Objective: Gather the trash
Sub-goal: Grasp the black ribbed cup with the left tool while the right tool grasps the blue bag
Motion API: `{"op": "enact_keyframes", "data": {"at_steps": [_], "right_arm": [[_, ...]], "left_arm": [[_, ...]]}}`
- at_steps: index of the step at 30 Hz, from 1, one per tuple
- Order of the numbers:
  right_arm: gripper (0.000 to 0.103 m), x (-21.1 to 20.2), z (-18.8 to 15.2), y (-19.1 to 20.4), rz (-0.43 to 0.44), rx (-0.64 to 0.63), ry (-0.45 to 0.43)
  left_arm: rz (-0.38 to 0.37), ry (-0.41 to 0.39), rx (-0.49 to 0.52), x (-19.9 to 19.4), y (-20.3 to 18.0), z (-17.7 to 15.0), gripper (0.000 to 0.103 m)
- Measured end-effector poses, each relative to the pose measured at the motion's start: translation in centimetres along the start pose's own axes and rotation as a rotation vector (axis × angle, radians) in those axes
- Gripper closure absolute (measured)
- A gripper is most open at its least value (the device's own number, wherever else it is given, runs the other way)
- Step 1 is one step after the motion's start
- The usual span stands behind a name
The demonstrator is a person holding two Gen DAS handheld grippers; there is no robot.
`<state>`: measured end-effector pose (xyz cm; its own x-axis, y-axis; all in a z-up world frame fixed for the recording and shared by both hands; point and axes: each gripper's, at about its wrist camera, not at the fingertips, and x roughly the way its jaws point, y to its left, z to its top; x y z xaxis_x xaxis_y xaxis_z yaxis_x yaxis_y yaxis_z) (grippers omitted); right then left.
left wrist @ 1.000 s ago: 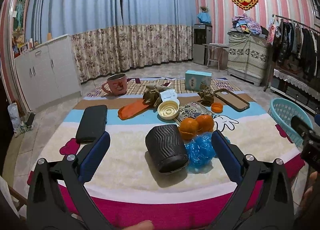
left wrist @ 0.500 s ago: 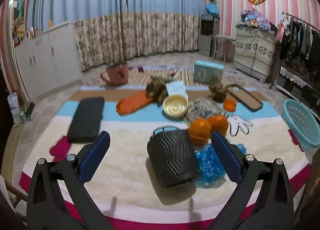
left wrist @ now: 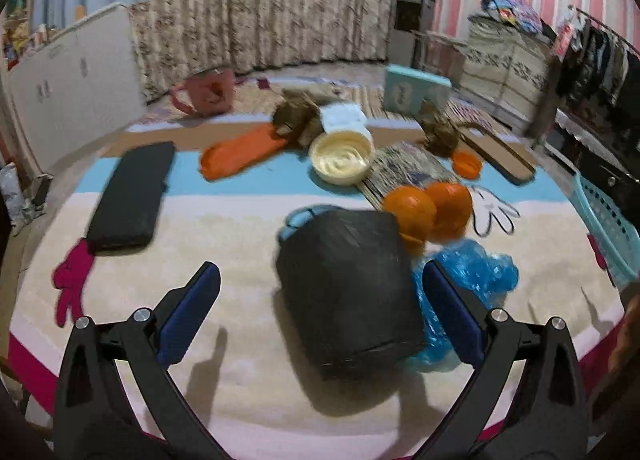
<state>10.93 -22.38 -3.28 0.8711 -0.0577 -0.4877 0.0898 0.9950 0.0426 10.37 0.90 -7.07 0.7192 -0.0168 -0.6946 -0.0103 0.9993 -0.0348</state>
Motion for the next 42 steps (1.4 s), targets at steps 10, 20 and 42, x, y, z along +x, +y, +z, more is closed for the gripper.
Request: {"op": "enact_keyframes", "data": {"at_steps": [10, 20, 42], "right_arm": [[0.004, 0.4, -1.4, 0.3, 0.033, 0.007, 0.067], [0.004, -0.5, -3.0, 4.5, 0.074, -0.083, 0.069], [0.059, 1.5, -6.1, 10.0, 0.281, -0.211, 0.243]], "left_arm": [[-0.058, 0.03, -0.055, -0.1, 1.9, 0.5, 0.035], [0.067, -0.124, -0.072, -3.7, 6.2, 2.1, 0.035], [0.048, -0.076, -0.187, -3.7, 9.1, 0.8, 0.034]]}}
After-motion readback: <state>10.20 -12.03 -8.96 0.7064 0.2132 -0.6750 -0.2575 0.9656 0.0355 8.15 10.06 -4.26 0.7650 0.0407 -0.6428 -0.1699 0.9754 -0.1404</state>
